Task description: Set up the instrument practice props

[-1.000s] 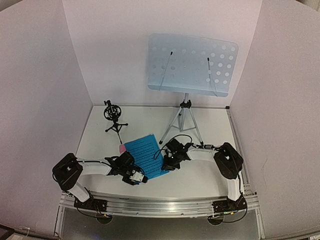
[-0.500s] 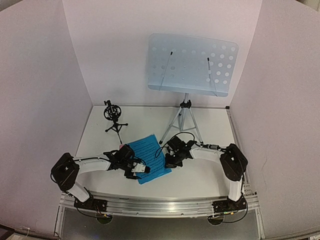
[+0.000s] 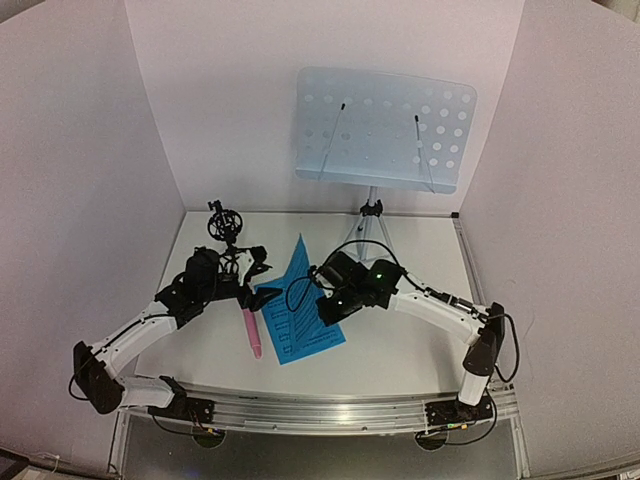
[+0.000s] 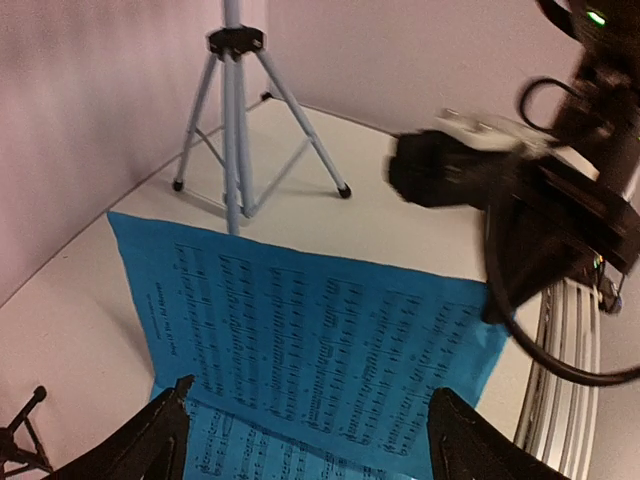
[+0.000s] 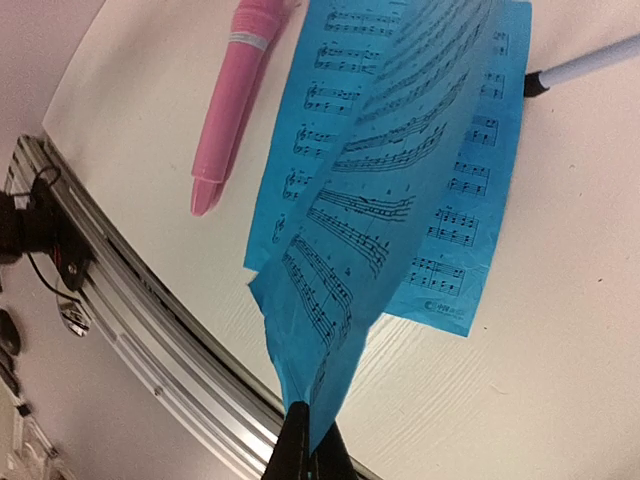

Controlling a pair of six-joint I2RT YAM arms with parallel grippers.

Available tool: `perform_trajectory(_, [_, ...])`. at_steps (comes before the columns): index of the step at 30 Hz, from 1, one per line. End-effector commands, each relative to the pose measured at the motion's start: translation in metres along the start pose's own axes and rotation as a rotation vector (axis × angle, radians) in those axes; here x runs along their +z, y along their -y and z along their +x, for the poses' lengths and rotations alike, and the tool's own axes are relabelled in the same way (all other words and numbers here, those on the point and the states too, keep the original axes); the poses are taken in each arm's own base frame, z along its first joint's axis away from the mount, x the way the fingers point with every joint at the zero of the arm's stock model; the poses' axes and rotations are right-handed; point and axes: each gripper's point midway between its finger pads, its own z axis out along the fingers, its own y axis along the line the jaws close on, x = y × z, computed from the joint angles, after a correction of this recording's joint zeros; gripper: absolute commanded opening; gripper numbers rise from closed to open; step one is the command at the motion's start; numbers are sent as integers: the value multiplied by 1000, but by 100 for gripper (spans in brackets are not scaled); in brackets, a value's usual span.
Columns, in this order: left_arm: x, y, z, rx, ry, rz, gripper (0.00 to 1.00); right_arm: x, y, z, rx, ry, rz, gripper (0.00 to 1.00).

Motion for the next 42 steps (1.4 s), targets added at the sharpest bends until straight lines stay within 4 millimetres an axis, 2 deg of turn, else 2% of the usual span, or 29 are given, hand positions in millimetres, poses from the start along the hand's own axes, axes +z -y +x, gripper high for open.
perform_trajectory(1, [-26, -18, -18, -250, 104, -138, 85, -71, -10, -7, -213, 81, 87, 0])
perform_trajectory(4, [-31, -33, 1, -382, 96, -203, 88, -100, -31, -26, -316, 188, 80, 0])
perform_trajectory(6, [-35, -44, 13, -468, 124, -233, 91, -113, -36, -35, -376, 240, 108, 0])
perform_trajectory(8, [-39, -51, 17, -512, 155, -238, 94, -127, -39, -44, -408, 289, 124, 0])
perform_trajectory(12, [-35, -47, 15, -492, 202, -185, 99, -154, -55, -58, -524, 372, 118, 0])
perform_trajectory(16, [-19, -39, -1, -461, 285, -49, 100, -171, -83, -60, -663, 428, 72, 0])
perform_trajectory(20, [-8, -26, -34, -425, 375, 119, 100, -189, -104, -58, -718, 475, -5, 0])
perform_trajectory(22, [-2, -22, -45, -417, 392, 193, 100, -192, -111, -53, -742, 480, -23, 0])
perform_trajectory(26, [15, -23, -53, -474, 404, 295, 100, -198, -122, -47, -776, 492, -55, 0])
perform_trajectory(29, [16, -22, -70, -505, 444, 365, 100, -201, -123, -44, -778, 492, -57, 0])
perform_trajectory(31, [19, -19, -74, -509, 448, 386, 100, -202, -120, -43, -782, 491, -47, 0])
perform_trajectory(33, [30, -27, -58, -523, 418, 329, 100, -200, -114, -41, -782, 481, -20, 0])
perform_trajectory(36, [40, -31, -27, -403, 371, 247, 99, -194, -107, -35, -772, 437, -2, 0])
perform_trajectory(39, [40, -23, -14, -271, 347, 245, 99, -182, -100, -26, -747, 360, 16, 0])
perform_trajectory(42, [35, -15, -12, -172, 354, 260, 99, -157, -92, -14, -734, 244, 33, 0])
